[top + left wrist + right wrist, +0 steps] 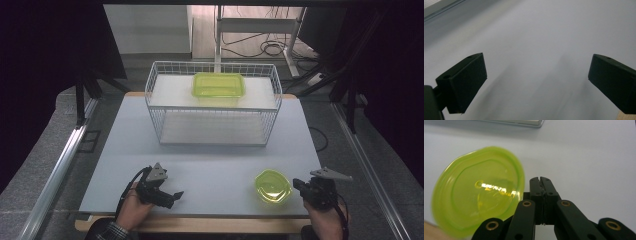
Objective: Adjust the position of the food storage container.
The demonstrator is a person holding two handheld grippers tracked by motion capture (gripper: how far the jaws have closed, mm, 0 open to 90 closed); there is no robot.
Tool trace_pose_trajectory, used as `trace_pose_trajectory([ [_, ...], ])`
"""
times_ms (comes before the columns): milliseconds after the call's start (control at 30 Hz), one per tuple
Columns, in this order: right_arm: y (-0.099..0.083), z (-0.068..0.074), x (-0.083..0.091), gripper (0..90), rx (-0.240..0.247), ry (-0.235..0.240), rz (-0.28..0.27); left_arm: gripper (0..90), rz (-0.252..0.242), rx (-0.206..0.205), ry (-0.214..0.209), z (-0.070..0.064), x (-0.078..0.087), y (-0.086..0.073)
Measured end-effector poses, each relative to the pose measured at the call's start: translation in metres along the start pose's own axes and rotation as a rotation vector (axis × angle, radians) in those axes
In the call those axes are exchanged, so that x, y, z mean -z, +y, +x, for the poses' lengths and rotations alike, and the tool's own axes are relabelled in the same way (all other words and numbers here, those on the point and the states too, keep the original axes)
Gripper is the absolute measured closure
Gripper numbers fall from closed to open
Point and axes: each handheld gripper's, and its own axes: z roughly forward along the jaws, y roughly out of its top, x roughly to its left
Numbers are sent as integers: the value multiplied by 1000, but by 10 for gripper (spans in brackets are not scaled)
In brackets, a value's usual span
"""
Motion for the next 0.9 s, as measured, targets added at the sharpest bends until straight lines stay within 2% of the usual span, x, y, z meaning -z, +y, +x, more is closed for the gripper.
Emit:
trace_pose_trajectory([
  [167,-10,6,12,880,18,18,14,18,0,-1,4,0,0,0],
  [300,-16,7,18,880,11,40,22,19,1,-2,7,1,1,0],
  [400,-17,9,20,876,9,73,31,19,1,0,9,1,1,0],
  [600,-15,10,12,877,4,83,23,19,5,-4,5,0,0,0],
  [900,-1,6,-7,873,21,87,32,20,12,-7,5,0,-1,0],
])
